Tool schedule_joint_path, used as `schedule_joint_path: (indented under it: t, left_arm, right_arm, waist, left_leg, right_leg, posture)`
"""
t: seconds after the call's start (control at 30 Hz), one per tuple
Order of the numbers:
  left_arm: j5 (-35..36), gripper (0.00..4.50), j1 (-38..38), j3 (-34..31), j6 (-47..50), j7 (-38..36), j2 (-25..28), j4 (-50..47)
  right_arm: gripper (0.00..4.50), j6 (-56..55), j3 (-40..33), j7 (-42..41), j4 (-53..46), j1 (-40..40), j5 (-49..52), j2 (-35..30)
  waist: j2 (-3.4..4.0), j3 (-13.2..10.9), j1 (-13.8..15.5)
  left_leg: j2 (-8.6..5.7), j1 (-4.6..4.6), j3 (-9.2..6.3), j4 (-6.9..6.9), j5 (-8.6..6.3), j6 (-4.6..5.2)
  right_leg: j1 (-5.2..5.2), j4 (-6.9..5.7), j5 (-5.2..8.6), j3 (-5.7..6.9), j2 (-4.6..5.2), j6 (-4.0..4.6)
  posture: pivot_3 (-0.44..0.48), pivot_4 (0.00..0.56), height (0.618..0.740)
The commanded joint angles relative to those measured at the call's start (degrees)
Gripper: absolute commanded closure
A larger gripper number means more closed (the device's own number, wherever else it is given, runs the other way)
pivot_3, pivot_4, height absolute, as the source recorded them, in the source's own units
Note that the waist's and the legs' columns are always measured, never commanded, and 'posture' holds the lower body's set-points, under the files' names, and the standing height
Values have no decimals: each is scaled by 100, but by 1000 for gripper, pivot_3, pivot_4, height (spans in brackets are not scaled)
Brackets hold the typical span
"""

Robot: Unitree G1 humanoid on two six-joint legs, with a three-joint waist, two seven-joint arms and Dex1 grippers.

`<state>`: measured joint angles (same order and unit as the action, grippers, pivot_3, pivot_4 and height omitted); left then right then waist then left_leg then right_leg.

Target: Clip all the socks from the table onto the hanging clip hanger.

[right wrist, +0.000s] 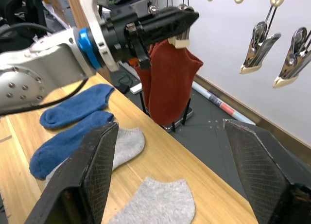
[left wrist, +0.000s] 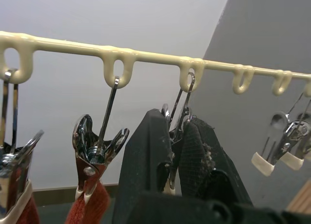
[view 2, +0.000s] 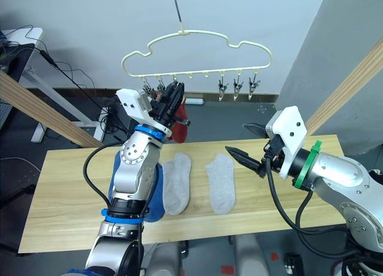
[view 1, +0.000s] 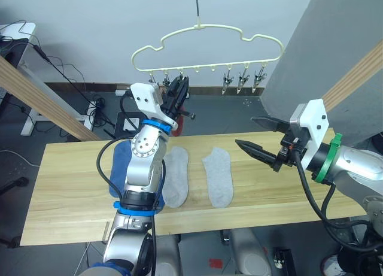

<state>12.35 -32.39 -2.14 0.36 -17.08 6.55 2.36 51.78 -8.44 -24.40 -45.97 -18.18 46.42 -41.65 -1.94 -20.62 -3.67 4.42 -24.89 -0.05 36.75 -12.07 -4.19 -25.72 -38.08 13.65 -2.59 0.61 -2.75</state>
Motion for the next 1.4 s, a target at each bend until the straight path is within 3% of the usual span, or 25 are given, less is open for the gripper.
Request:
schedule_joint_path:
  t: [0.03,0.33,0.47,0.5,0.63,0.83,1.4]
  left_arm:
    - [51,4222,-7,18,74,-56,39,-309]
    - [65,4222,-19,-5,29,-52,11,-293]
    - [191,4222,-4,-5,341,-117,62,-413]
    - [221,4222,6,-16,381,-156,95,-461]
    - [413,4222,-37,-68,624,-342,245,-602]
    - [586,4222,-153,-138,816,-516,394,-671]
    - [895,4222,-260,-203,1319,-729,577,-924]
  right_arm:
    - [856,-144,72,51,-200,51,-81,12]
    - [856,-141,142,153,-215,-4,-73,52]
    - [856,44,785,601,-3,339,-879,-25]
    - [856,4,920,818,63,446,-1028,183]
    - [63,-260,1855,1555,400,676,-1959,948]
    - [0,-1035,3166,2197,1280,899,-3456,1800]
    - [0,-1953,3130,2634,3805,869,-4715,3557]
  waist:
    - [0,0,1]
    - [0,0,3]
    - [0,1,8]
    - [0,1,8]
    - [0,2,-5]
    - [-1,3,-46]
    - [-1,3,-58]
  left_leg:
    - [0,0,0,1,0,0]
    - [0,0,0,4,0,0]
    - [0,0,-1,5,0,0]
    - [0,0,-4,5,0,0]
    - [2,0,-3,6,0,0]
    - [3,2,-6,9,0,0]
    - [5,1,-5,8,0,0]
  right_leg:
    - [0,0,0,0,0,0]
    - [2,0,-1,0,0,-2]
    - [3,0,-1,0,0,-2]
    - [4,1,0,3,0,-3]
    - [3,0,0,0,0,-3]
    - [2,-4,0,3,-2,-4]
    - [2,-3,-1,2,-3,-4]
  posture:
    - [-178,348,740]
    - [-178,349,740]
    - [-176,351,740]
    - [-175,352,740]
    - [-167,353,740]
    - [-160,352,740]
    - [-152,360,740]
